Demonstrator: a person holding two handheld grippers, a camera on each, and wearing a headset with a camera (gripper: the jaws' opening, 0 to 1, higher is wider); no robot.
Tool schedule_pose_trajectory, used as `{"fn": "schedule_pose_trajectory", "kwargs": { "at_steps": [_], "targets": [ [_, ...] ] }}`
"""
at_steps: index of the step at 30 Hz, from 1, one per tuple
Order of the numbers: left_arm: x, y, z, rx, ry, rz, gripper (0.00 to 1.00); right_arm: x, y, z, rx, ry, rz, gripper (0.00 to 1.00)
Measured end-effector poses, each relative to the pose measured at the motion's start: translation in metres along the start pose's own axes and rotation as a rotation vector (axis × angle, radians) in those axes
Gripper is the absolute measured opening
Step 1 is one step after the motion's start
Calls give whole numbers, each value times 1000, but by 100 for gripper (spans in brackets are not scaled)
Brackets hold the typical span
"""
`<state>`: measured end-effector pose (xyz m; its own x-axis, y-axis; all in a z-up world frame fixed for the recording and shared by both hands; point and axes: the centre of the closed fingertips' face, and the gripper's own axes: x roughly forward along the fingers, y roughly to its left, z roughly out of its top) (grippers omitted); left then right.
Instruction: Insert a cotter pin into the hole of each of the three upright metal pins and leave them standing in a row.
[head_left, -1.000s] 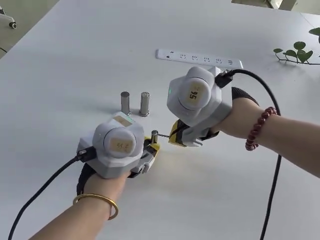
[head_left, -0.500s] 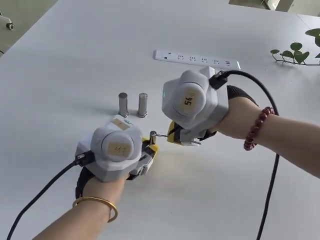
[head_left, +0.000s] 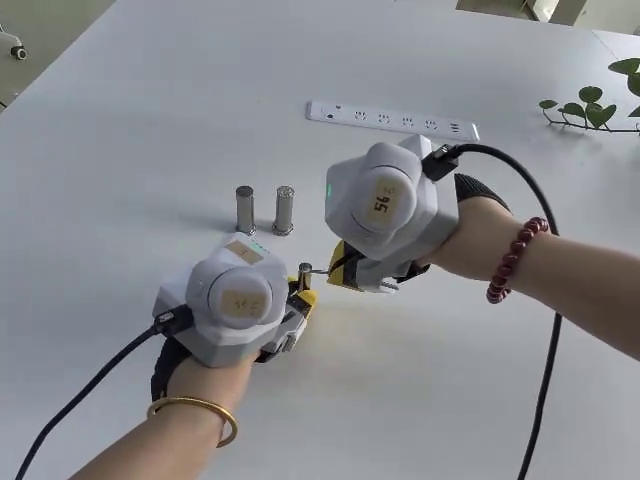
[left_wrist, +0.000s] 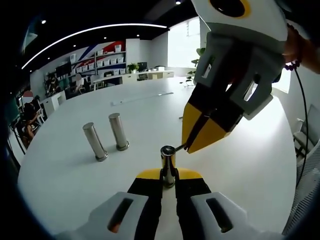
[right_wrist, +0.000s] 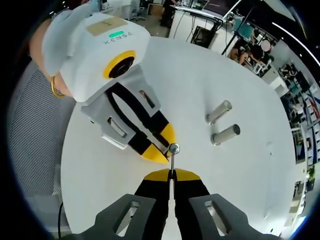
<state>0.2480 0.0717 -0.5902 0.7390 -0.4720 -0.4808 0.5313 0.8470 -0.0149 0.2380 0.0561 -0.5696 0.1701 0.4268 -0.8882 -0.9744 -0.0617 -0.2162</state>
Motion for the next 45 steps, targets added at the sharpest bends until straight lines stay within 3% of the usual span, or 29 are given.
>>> {"fn": "schedule_pose_trajectory", "kwargs": {
  "at_steps": [14,22,34,45],
  "targets": [
    [1,-1,0,-2,-3,3,7,7,-2,7,1,-57,-7,0],
    [2,-1,0,0,-5,7,7,3,-3,13,58,-126,-5,0],
    [2,-1,0,-6,-8,9,7,-5,-1,5,55,-94,-27,0],
    [2,4,2,9,-27,8,6,-3,-5,17,20,-108,-45,0]
  ]
}}
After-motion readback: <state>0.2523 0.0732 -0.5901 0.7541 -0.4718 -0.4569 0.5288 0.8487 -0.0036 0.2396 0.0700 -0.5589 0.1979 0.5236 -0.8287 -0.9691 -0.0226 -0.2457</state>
